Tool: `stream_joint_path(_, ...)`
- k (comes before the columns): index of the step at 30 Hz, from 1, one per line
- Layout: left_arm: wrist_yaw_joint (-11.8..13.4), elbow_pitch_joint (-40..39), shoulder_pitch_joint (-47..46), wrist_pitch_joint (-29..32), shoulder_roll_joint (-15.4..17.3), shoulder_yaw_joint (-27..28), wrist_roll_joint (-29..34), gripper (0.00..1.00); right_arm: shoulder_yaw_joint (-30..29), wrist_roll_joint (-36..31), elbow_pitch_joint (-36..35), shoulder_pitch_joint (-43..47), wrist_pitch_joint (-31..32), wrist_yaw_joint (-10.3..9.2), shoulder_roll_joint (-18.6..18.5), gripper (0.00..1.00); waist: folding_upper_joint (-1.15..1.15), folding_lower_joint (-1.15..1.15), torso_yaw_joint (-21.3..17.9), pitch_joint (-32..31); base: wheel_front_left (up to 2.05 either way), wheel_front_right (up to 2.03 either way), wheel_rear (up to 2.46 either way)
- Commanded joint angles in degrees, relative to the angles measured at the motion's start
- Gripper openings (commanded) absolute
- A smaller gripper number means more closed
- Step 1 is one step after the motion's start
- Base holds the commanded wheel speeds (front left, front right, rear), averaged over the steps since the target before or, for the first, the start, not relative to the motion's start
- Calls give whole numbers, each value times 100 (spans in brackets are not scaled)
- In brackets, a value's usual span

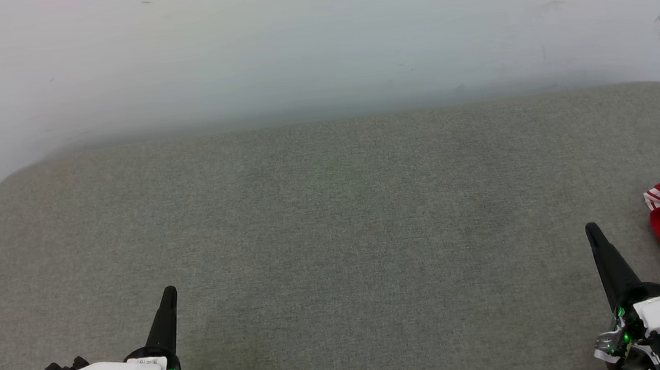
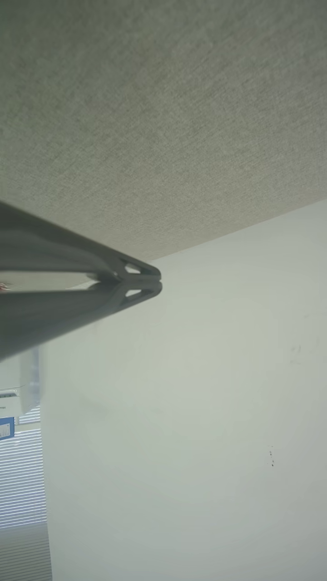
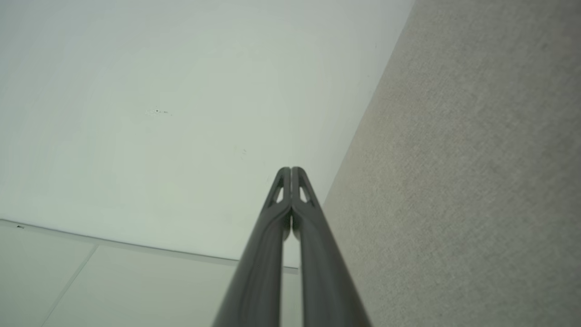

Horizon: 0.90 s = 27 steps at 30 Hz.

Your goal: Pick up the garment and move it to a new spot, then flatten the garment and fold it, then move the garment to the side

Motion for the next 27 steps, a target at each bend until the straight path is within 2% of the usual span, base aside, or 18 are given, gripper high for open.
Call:
stream_joint_path(1,-35,-37,-128,37,-6,46,-117,0,-12,135,17,-125,15,-1,-14,0,0,0,0,5,0,0,0)
stream_joint_path(27,-125,-21,-235,307,-99,225,-1055,0,-64,1132,324,-358,88,-2,14,0,0,0,3,85,0,0,0)
